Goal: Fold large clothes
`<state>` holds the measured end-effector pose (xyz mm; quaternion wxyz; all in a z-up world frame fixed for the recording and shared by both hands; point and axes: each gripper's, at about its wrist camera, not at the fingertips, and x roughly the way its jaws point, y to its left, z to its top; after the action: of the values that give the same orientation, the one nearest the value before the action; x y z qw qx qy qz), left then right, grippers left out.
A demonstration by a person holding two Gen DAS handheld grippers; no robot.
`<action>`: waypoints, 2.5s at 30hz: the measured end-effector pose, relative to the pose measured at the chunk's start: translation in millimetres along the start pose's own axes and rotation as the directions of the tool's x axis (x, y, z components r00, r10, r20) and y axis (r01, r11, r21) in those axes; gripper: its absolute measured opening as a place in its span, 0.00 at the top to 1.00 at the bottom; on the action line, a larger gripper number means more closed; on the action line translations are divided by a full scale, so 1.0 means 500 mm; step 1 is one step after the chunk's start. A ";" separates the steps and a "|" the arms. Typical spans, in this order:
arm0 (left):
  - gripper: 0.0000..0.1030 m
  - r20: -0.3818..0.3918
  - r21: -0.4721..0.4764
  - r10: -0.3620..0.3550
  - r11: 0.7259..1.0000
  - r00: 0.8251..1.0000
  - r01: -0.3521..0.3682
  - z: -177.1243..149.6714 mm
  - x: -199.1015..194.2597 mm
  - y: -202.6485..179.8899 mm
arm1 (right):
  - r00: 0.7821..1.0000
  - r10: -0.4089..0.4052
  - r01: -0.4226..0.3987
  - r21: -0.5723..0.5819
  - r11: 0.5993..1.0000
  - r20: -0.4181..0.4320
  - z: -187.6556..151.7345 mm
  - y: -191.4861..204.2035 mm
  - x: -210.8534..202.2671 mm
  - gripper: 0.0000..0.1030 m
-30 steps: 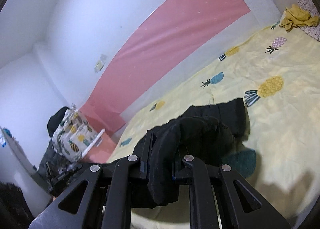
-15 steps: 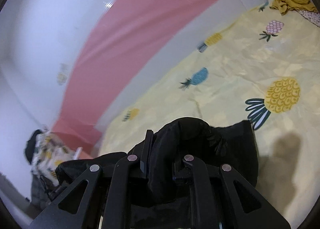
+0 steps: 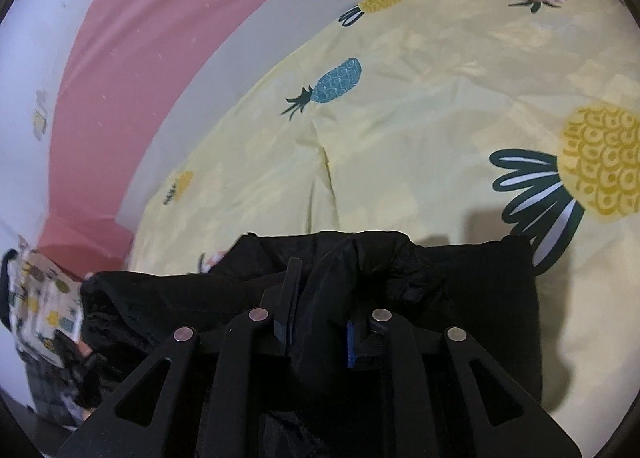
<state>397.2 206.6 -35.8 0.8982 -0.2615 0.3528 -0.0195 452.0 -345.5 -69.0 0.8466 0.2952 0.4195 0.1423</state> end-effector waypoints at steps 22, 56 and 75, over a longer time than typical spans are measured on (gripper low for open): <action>0.37 0.036 -0.077 -0.044 0.996 0.998 0.047 0.060 -0.065 -0.022 | 0.978 -0.192 0.211 -0.437 0.874 0.088 -0.111 0.184 -0.034 0.41; 0.22 -0.041 0.391 0.094 0.918 0.995 -0.071 -0.053 0.147 -0.180 | 0.952 -0.304 0.288 -0.437 0.852 0.035 -0.038 0.118 0.102 0.41; 0.22 -0.013 0.387 0.152 0.912 0.988 -0.135 0.012 0.066 -0.163 | 0.960 -0.269 0.276 -0.414 0.867 0.077 -0.012 0.144 0.008 0.41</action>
<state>438.0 131.6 -13.1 0.9232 -0.0533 0.3795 -0.0281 450.5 -284.6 -29.8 0.9052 0.0448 0.4092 0.1058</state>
